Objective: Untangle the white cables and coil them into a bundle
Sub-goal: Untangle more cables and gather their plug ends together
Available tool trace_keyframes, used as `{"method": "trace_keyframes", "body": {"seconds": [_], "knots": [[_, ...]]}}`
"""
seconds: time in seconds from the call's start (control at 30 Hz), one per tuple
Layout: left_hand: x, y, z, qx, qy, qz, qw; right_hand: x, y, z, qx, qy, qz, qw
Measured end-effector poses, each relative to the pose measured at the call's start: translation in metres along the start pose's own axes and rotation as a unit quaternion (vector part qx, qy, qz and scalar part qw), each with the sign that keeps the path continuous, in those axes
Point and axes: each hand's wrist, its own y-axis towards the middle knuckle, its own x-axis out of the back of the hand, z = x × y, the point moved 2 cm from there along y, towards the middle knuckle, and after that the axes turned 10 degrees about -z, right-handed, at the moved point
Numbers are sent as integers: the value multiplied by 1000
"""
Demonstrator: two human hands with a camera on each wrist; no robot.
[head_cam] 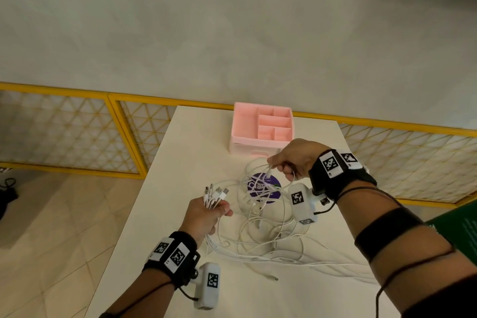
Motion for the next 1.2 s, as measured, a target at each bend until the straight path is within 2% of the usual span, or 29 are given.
{"method": "trace_keyframes", "body": {"seconds": [0.1,0.23,0.3,0.4,0.47,0.53,0.57,0.63,0.7,0.73,0.9,1.07,1.2], "knots": [[0,3,-2,-3,-5,-16,1000,4,-7,15,32,-39,-3,999],[-1,3,-6,-11,-5,-27,1000,10,-8,25,77,-99,-96,987],[-3,2,-9,-21,-10,-27,999,8,-7,22,76,-146,-126,978],[-6,0,-15,-33,-13,-25,999,-2,-6,11,61,-169,-120,976],[-6,-1,-17,-35,-11,-26,999,-5,-7,8,62,-83,-93,990],[-3,0,-14,-32,-6,-30,999,-5,-13,15,76,73,-47,993],[-2,-1,-12,-30,-2,-30,999,-2,-16,22,93,163,-32,982],[-4,-3,-10,-31,11,-31,999,4,-23,36,130,325,-28,936],[-7,-7,-11,-37,12,-37,999,8,-26,47,158,415,-38,895],[-9,-8,-13,-43,7,-39,998,8,-26,49,176,422,-47,888],[-11,-14,-18,-71,20,-36,997,15,-25,49,218,367,-94,899],[1,-2,-7,-67,58,-59,994,34,-27,58,236,431,-131,861],[12,4,10,-24,77,-80,993,51,-28,61,209,458,-137,853]]}}
